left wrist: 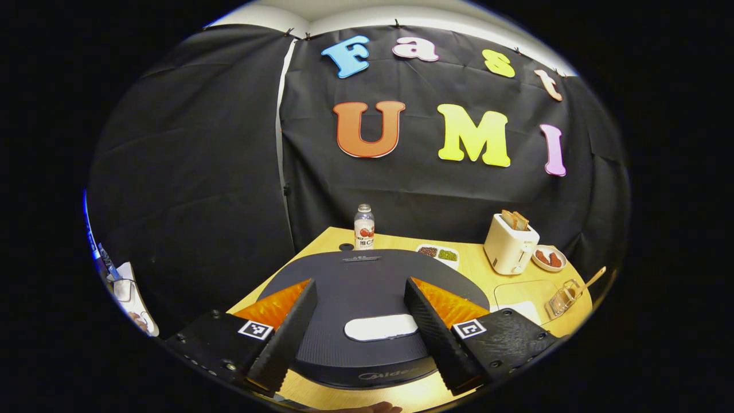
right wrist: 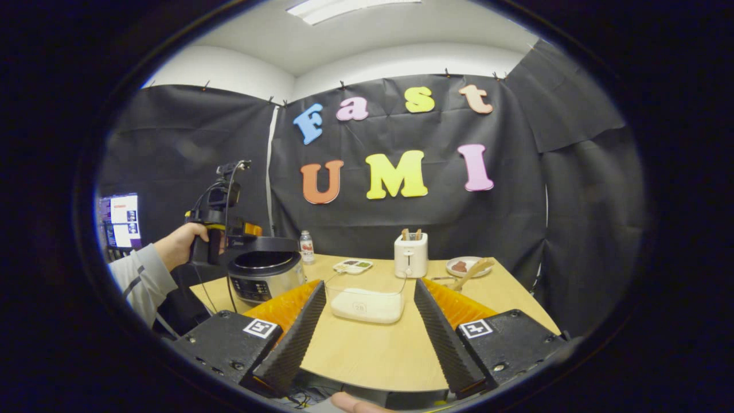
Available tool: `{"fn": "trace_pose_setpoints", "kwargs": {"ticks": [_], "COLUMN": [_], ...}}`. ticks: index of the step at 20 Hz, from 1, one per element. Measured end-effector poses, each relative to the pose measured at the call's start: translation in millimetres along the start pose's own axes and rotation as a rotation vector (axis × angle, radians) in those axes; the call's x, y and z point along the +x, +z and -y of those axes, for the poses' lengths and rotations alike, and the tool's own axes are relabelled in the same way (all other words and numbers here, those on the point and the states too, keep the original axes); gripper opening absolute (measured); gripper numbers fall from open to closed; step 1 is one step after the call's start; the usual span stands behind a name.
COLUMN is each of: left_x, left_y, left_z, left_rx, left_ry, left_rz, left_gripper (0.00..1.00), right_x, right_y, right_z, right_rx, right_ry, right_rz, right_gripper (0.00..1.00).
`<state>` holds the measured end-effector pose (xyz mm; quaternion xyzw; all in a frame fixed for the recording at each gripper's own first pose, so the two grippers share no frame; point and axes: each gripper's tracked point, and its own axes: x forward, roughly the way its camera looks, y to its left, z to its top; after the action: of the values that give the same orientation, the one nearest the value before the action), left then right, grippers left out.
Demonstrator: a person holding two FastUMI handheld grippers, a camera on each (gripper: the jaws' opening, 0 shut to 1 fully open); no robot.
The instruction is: Close the left gripper, press the button to open the rice cooker; take a wooden spoon from the chopstick holder with the right hand, scoop a spoonful of rice and pour it into the rice cooker, then put the wooden spoon back into the chopstick holder.
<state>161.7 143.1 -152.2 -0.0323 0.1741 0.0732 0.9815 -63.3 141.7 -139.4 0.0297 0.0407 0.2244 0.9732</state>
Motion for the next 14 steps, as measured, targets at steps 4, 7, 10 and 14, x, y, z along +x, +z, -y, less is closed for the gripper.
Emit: {"fn": "trace_pose_setpoints", "kwargs": {"ticks": [4,7,10,14], "left_x": [-0.8,-9.2,-19.0,-30.0], "left_y": [-37.1,-36.4,-42.8,-45.2], "left_z": [0.5,-0.5,3.9,7.9], "left_rx": [-0.005,-0.014,-0.003,-0.005], "left_ry": [0.01,0.034,0.034,0.042], "left_rz": [-0.069,-0.042,-0.036,-0.029], "left_gripper": [0.99,0.99,0.99,0.99], "right_x": [-11.0,-15.9,-23.3,-33.4], "right_y": [5.0,7.1,9.4,12.9], "right_z": [-5.3,-8.1,-13.5,-23.0], "right_rx": [-0.019,-0.024,-0.03,-0.048], "right_ry": [-0.005,-0.01,-0.008,0.003], "right_rz": [0.013,0.017,0.021,0.033], "right_gripper": [0.99,1.0,1.0,1.0]}}
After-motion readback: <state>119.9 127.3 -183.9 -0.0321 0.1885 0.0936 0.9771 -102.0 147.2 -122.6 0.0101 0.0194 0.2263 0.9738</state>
